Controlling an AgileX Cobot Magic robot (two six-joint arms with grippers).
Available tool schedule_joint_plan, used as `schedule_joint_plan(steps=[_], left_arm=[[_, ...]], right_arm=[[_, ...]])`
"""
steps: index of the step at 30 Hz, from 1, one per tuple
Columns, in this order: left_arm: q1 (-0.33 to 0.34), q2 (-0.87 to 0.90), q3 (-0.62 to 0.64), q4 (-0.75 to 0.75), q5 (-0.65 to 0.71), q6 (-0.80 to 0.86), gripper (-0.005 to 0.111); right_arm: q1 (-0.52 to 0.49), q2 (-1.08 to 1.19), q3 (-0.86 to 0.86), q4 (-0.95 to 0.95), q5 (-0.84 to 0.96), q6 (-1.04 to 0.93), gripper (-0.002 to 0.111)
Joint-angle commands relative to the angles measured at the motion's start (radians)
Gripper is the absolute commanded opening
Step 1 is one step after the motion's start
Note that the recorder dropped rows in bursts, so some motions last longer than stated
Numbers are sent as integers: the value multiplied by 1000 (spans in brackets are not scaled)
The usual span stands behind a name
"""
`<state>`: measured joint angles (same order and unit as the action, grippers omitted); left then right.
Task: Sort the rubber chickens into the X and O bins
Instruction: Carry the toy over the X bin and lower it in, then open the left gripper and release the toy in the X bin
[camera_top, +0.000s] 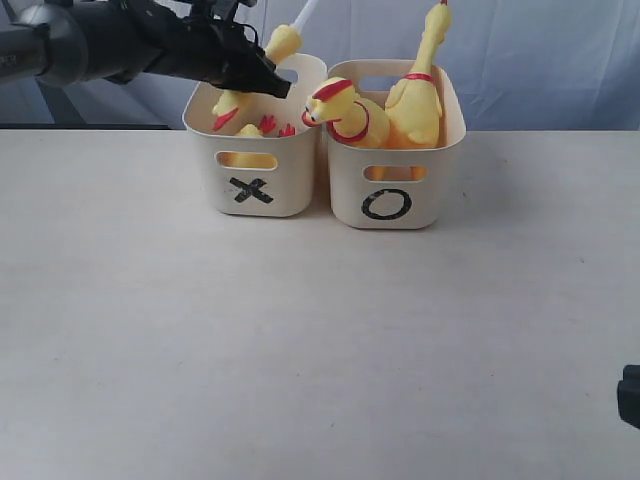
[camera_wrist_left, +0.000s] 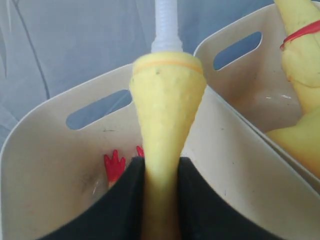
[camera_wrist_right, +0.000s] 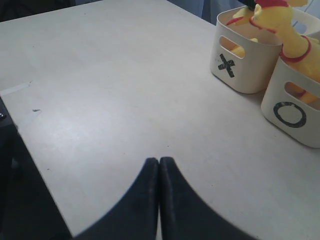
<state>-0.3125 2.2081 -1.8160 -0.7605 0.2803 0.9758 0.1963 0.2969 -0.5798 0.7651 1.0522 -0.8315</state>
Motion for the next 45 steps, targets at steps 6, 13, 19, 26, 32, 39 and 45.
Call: schedule_joint_plan(steps=[6, 13, 19, 26, 32, 39, 45], left_arm=[[13, 37, -8, 34, -56, -5, 0], [13, 59, -8, 34, -51, -5, 7], [13, 59, -8, 36, -50, -5, 32], [13, 59, -8, 40, -56, -25, 55], [13, 55, -8, 40, -43, -32, 64], [13, -12, -8, 102, 32, -32, 64], [13, -86, -8, 120, 124, -55, 52]], right_arm=[[5, -4, 5, 10, -5, -1, -1], [5, -4, 5, 10, -5, -1, -1], [5, -4, 5, 10, -5, -1, -1], [5, -4, 5, 10, -7, -1, -1], [5, -4, 5, 10, -7, -1, -1], [5, -4, 5, 10, -7, -1, -1], [5, -4, 5, 1, -1, -1, -1]])
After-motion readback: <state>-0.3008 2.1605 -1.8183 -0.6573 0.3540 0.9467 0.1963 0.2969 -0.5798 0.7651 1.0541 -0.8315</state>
